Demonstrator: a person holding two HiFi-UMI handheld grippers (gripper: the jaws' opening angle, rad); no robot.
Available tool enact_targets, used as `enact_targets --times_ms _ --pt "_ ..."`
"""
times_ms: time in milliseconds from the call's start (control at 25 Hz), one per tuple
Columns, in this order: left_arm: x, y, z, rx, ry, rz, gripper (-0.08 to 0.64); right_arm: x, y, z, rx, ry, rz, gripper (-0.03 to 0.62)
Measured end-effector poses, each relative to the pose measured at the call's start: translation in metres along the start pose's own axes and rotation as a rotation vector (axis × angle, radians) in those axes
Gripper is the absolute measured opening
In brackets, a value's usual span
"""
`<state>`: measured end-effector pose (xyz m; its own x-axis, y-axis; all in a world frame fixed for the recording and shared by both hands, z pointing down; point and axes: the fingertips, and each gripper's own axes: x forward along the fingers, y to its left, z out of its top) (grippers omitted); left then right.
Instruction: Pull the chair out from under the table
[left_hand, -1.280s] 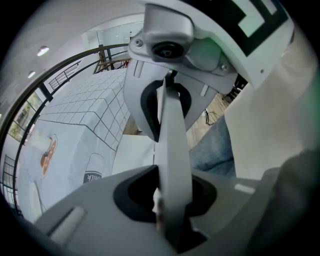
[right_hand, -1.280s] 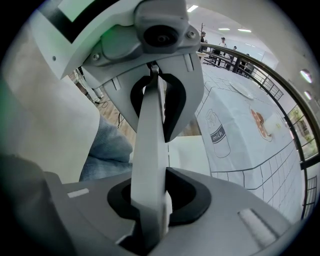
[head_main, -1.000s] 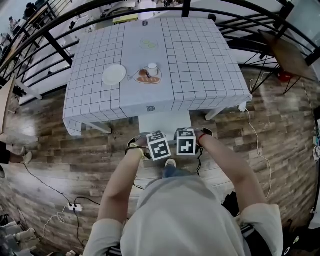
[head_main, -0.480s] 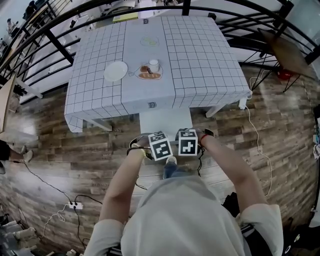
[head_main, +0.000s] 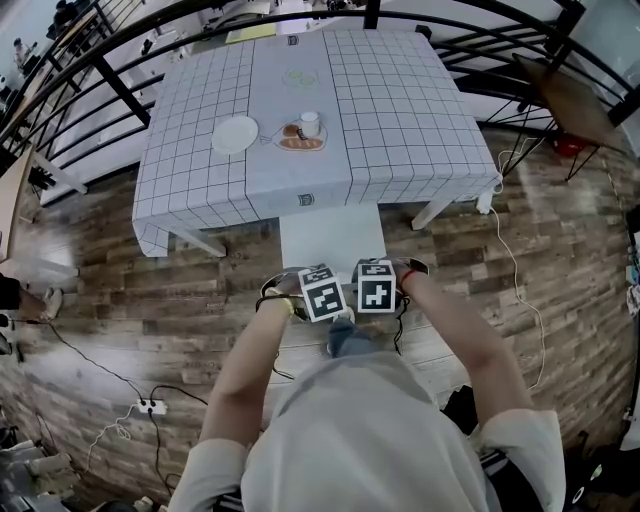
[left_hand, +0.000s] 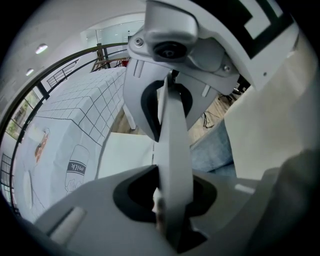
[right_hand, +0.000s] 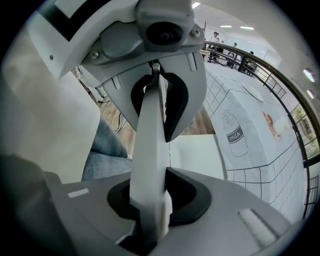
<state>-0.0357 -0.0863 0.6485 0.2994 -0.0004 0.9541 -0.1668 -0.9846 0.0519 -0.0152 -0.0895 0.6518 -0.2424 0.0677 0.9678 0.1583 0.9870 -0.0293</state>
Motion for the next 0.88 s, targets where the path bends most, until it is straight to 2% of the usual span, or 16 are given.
enact_targets --times_ms 880 --pt "0.01 -0.058 -0.012 0.027 0.013 0.0 0.086 0.014 0.059 0.005 0.011 0.0 -0.004 0.075"
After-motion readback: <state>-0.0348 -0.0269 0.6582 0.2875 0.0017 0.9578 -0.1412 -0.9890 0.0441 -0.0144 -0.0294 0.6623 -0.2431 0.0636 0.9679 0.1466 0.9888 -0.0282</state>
